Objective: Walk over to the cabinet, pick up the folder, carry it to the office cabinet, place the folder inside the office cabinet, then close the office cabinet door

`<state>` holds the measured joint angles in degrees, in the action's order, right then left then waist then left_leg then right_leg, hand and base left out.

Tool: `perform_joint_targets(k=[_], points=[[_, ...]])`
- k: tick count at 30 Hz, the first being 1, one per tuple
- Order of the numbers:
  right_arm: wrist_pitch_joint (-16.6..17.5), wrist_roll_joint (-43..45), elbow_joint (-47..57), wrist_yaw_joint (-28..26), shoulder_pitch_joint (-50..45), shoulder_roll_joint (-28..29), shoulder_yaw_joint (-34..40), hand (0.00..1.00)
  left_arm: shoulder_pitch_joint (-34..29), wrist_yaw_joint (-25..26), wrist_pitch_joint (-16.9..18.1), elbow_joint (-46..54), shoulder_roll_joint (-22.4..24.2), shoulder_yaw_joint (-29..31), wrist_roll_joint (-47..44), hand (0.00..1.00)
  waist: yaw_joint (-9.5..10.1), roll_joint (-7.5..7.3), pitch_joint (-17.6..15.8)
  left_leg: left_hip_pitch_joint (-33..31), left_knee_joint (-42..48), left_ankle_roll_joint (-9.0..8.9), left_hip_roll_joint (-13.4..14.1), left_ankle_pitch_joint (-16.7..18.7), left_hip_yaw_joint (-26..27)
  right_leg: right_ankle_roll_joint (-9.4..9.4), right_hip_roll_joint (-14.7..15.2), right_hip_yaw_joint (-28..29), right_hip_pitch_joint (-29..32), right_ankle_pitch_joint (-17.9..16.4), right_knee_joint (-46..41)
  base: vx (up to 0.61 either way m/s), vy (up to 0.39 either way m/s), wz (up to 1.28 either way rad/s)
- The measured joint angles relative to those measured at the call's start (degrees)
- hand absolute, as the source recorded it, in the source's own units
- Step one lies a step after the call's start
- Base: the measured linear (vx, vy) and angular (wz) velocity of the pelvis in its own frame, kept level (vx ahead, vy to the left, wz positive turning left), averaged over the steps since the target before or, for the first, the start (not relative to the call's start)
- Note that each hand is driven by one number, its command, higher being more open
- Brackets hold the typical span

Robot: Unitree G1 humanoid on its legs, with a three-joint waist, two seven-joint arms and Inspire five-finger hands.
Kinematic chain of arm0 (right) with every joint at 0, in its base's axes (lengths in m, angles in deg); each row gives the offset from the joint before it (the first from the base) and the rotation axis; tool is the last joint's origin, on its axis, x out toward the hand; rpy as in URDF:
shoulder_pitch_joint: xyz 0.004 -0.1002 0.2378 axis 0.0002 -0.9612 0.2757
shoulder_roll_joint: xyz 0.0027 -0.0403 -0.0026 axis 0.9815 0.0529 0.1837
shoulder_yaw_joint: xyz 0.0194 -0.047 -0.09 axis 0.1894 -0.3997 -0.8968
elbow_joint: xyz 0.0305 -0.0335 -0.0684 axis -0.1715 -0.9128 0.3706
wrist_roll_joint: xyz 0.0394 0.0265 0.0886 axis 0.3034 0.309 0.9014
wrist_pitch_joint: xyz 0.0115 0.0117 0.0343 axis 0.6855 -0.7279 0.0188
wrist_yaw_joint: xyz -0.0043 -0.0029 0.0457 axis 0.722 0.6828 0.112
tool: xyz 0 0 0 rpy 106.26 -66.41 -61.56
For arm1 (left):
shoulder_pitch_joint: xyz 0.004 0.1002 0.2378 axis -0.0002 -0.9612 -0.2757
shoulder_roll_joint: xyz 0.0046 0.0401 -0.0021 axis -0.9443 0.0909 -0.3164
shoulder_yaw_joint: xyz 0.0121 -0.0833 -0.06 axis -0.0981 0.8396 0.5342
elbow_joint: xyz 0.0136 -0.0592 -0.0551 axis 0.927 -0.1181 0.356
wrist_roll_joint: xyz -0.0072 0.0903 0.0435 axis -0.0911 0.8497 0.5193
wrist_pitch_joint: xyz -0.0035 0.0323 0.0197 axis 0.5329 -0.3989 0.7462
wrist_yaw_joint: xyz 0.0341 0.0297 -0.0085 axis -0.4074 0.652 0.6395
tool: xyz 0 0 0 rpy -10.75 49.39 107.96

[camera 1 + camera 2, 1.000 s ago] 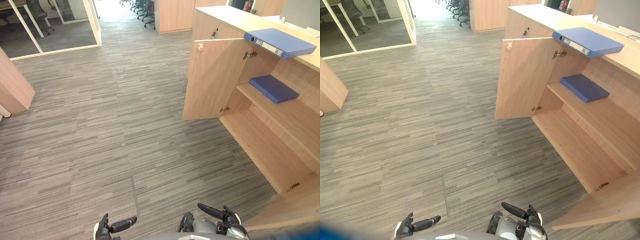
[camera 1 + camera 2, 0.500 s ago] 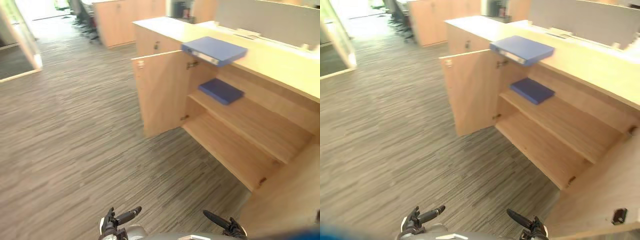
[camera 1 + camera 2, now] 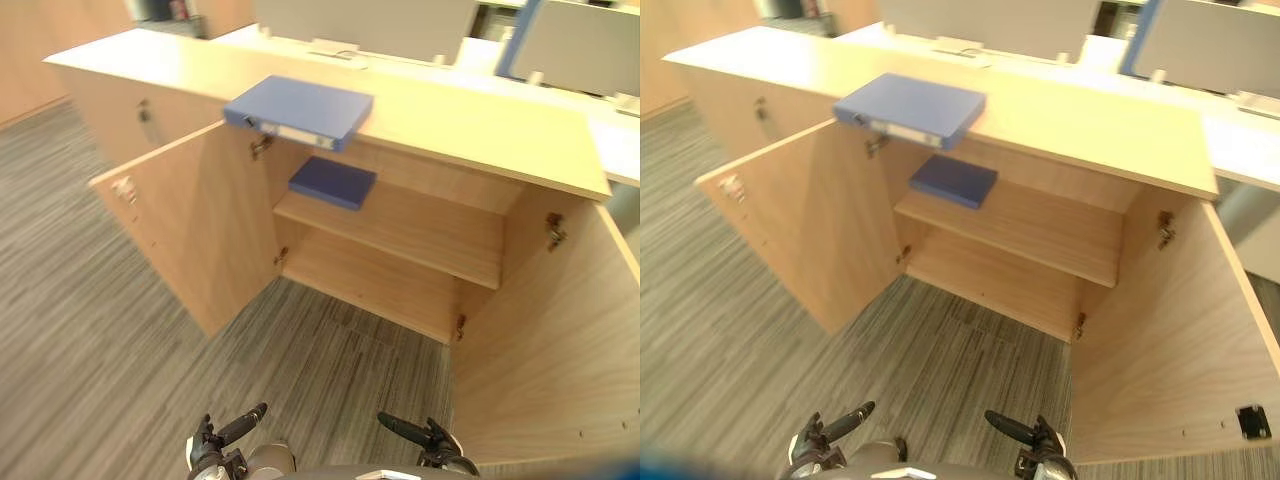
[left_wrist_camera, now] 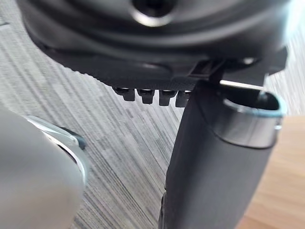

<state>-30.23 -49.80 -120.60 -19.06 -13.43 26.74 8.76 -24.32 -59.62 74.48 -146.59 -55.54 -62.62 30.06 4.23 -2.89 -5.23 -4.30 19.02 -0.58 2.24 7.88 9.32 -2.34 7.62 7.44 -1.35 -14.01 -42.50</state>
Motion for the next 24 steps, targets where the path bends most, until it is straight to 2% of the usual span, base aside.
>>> perform_joint_targets(k=[1, 2, 3, 4, 5, 6, 7, 8, 9, 10, 11, 12, 13, 15, 16, 17, 18, 19, 20, 21, 24], points=[[0.0, 0.0, 0.3, -0.1, -0.1, 0.1, 0.7, 1.00, 0.0, -0.1, 0.0, 0.0, -0.1, -0.7, 0.0, 1.00, -0.13, 0.03, 0.0, 1.2, -0.3, 0.49, -0.6, 0.3, 0.5, 0.94, 1.1, -1.0, 1.7, 1.8, -3.8, 0.22, 0.180, -0.56], [0.0, -0.3, 0.4, -0.4, 0.0, 0.3, 2.3, 1.00, 0.1, -0.3, 0.0, 0.0, -0.3, -1.7, 0.0, 1.00, -0.31, 0.38, -0.2, 3.5, -1.4, 1.21, -1.5, 0.8, 1.6, 2.31, 3.7, -3.1, 4.6, 4.8, -10.6, 0.19, 0.106, -0.38], [0.1, -0.8, 0.4, -0.4, 0.3, 0.4, 4.1, 1.00, 0.0, -0.4, 0.0, -0.2, -0.5, -2.4, 0.0, 1.00, -0.50, 0.29, -0.3, 5.5, -2.4, 1.38, -1.9, 0.9, 2.7, 3.61, 7.0, -6.3, 7.2, 5.5, -14.6, 0.17, 0.079, -0.35], [0.4, -1.5, 0.4, -0.4, 0.4, 0.3, 4.6, 1.00, -0.1, -0.4, 0.0, -0.4, -0.7, -2.8, 0.0, 1.00, -0.74, 0.33, -0.3, 6.5, -3.0, 1.36, -2.0, 0.9, 2.9, 4.20, 8.7, -8.5, 8.2, 5.9, -15.0, 0.15, 0.039, -0.28], [0.9, -2.1, 0.3, -0.4, 0.8, 0.5, 5.8, 1.00, -0.4, -0.4, 0.0, -1.2, -1.1, -2.8, 0.0, 1.00, -1.33, 0.08, -0.5, 8.2, -4.0, 1.02, -1.8, 1.1, 3.0, 4.19, 10.9, -12.2, 9.3, 7.3, -13.0, 0.16, -0.021, -0.33], [1.3, -2.1, -0.3, -0.3, 0.7, 0.9, 7.1, 1.00, -0.8, -0.2, -0.1, -1.5, -1.3, -2.7, -0.3, 1.00, -1.47, 0.03, -0.5, 11.3, -7.9, -0.20, -1.2, 0.7, 2.6, 2.92, 11.0, -15.2, 8.3, 8.3, -12.9, 0.17, -0.071, -0.39], [1.7, -2.0, 0.0, -0.3, 0.8, 0.7, 7.5, 1.00, -0.8, -0.2, -0.1, -1.6, -1.2, -2.8, -0.1, 1.00, -2.02, 0.48, -0.5, 12.5, -10.7, -0.89, -0.3, -0.6, 2.8, 2.49, 10.3, -16.0, 9.5, 7.6, -14.1, 0.14, -0.146, -0.37], [1.7, -2.1, -0.2, -0.4, 1.1, 0.4, 7.1, 1.00, -0.9, -0.2, 0.0, -1.7, -1.1, -2.8, -0.3, 1.00, -2.48, 0.88, -0.5, 12.7, -11.6, -1.43, 1.0, -1.0, 3.0, 0.56, 8.2, -16.8, 9.5, 1.3, -10.0, 0.07, -0.196, -0.34], [1.5, -2.1, -1.1, -0.3, 1.7, 0.5, 5.8, 1.00, -0.6, 0.0, 0.2, -2.2, -1.3, -2.7, -0.8, 1.00, -2.11, 0.40, -1.1, 12.4, -11.6, -2.26, 1.9, -0.9, 3.9, 0.01, 5.9, -18.4, 9.0, -1.7, 2.1, 0.05, -0.251, -0.41], [1.0, -2.0, -1.7, -0.4, 1.7, 0.7, 5.0, 1.00, -0.1, -0.2, 0.3, -2.3, -1.5, -2.5, -0.8, 1.00, -1.59, -0.29, -1.4, 12.3, -11.8, -3.08, 1.6, -0.5, 4.2, 0.40, 5.0, -20.4, 6.2, -3.9, 9.8, 0.05, -0.221, -0.48], [0.7, -2.0, -1.9, -0.4, 1.8, 0.1, 5.0, 1.00, 0.1, -0.1, 0.3, -2.3, -0.9, -2.2, -0.8, 1.00, -1.52, 0.06, -1.6, 12.3, -12.0, -3.08, 2.2, -0.5, 4.1, 1.00, 3.8, -21.1, 4.8, -4.3, 13.3, 0.07, -0.226, -0.33], [0.6, -2.0, -1.7, -0.2, 1.6, -1.5, 4.5, 1.00, -0.1, -0.2, 0.3, -2.3, 0.5, -1.4, -0.5, 1.00, -1.69, 2.12, -2.1, 12.0, -12.8, -2.93, 3.4, -0.6, 2.6, 1.35, 1.5, -21.9, 3.3, -2.7, 17.2, 0.07, -0.186, -0.19], [0.7, -2.0, -1.6, 0.1, 1.4, -2.6, 3.5, 1.00, -0.2, 0.0, 0.4, -2.2, 1.3, -0.8, -0.4, 1.00, -1.66, 2.71, -2.0, 12.0, -13.4, -3.14, 3.9, -0.8, 1.8, 1.62, 0.2, -21.9, 3.2, -2.2, 18.4, 0.06, -0.207, -0.08], [0.4, -2.0, -2.6, 0.7, 0.4, -3.5, 2.6, 1.00, -0.3, 0.5, 0.4, -2.2, 1.6, -0.3, -0.4, 1.00, -1.50, 2.89, -1.9, 11.7, -13.0, -3.86, 5.3, -0.6, 1.4, 1.78, -1.2, -22.4, 2.6, -2.2, 19.6, 0.04, -0.146, 0.06], [0.2, -2.0, -2.6, 0.8, -0.5, -3.6, 1.7, 1.00, -0.3, 0.4, 0.4, -2.2, 1.4, -0.1, -0.2, 1.00, -1.53, 2.83, -2.0, 10.3, -10.7, -4.98, 6.5, 0.1, 0.9, 1.88, -2.1, -23.2, 2.0, -2.2, 20.7, 0.05, -0.132, 0.21], [0.2, -1.9, -2.4, 0.9, -0.6, -3.6, 1.6, 1.00, -0.2, 0.3, 0.4, -2.0, 1.4, 0.3, -0.2, 1.00, -1.53, 2.70, -2.1, 8.1, -6.7, -6.18, 7.5, 1.0, 0.8, 1.97, -2.6, -23.6, 1.8, -2.1, 21.4, 0.08, -0.148, 0.32], [0.2, -1.8, -2.4, 1.0, -0.7, -3.5, 1.2, 1.00, 0.1, 0.2, 0.3, -1.5, 1.3, 1.6, -0.2, 1.00, -1.69, 2.73, -2.3, 3.6, 1.8, -6.58, 9.0, 2.6, 0.0, 2.16, -3.2, -24.6, 0.9, -2.0, 22.4, 0.07, -0.107, 0.28], [0.2, -1.8, -2.4, 0.9, -0.7, -3.5, 0.9, 1.00, 0.2, 0.2, 0.3, -1.2, 1.3, 2.0, -0.2, 1.00, -1.75, 2.53, -2.4, 1.1, 6.9, -6.43, 9.9, 3.0, -0.5, 2.22, -3.6, -25.1, 0.4, -2.0, 23.0, 0.07, -0.072, 0.33], [0.1, -1.8, -2.3, 1.1, -0.6, -3.5, -0.5, 1.00, 0.6, 0.2, 0.3, -0.2, 1.4, 3.4, -0.3, 1.00, -1.45, 2.34, -2.9, -3.7, 17.2, -6.08, 12.0, 3.0, -0.5, 2.47, -4.2, -25.7, -1.4, -1.8, 24.2, 0.07, -0.019, 0.22], [0.1, -1.9, -2.2, 1.5, -0.7, -3.6, -1.1, 1.00, 0.6, 0.3, 0.4, 0.4, 1.6, 4.1, -0.3, 1.00, -1.19, 2.22, -3.3, -6.7, 23.8, -4.94, 13.8, 4.2, -0.2, 2.49, -4.8, -25.8, -3.2, -1.8, 25.3, 0.09, 0.015, 0.11], [0.1, -1.9, -2.4, 1.8, -0.4, -3.5, -0.9, 1.00, 0.6, 1.0, 0.4, 1.1, 1.5, 3.9, -0.3, 1.00, -0.52, 2.36, -3.1, -7.9, 21.6, -3.61, 14.7, 5.9, 0.5, 1.77, -4.4, -24.4, -5.1, -1.5, 26.4, 0.13, 0.170, -0.30]])
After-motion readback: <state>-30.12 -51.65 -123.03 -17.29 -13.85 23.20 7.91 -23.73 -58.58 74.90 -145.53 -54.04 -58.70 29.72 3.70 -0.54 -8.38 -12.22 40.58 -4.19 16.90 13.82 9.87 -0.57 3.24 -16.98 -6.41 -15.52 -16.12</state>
